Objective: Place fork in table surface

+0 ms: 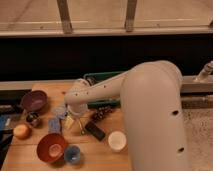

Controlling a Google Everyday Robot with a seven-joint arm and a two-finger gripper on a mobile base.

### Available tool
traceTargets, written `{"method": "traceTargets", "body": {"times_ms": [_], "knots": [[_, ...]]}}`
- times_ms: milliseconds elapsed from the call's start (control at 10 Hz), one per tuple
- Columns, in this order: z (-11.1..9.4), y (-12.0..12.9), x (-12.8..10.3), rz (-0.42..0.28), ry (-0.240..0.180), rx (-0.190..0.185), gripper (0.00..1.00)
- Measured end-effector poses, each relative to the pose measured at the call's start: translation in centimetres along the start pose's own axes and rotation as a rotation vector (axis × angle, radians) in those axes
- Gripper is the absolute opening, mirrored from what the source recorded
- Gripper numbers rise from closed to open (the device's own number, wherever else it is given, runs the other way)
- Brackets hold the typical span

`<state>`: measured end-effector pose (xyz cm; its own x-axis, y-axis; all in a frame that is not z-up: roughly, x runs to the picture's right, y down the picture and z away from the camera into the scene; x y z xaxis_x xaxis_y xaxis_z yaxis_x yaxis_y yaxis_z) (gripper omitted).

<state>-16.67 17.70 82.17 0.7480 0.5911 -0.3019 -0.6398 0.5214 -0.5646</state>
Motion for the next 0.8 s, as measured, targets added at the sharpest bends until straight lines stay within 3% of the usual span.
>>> {"method": "traceTargets", "body": {"times_ms": [300, 800], "knots": [[2.5, 0.8, -1.7, -0.019, 0.018, -0.034, 0.80], [5.3, 0.7, -0.5, 0.005, 0.113, -0.001, 0.80]]}}
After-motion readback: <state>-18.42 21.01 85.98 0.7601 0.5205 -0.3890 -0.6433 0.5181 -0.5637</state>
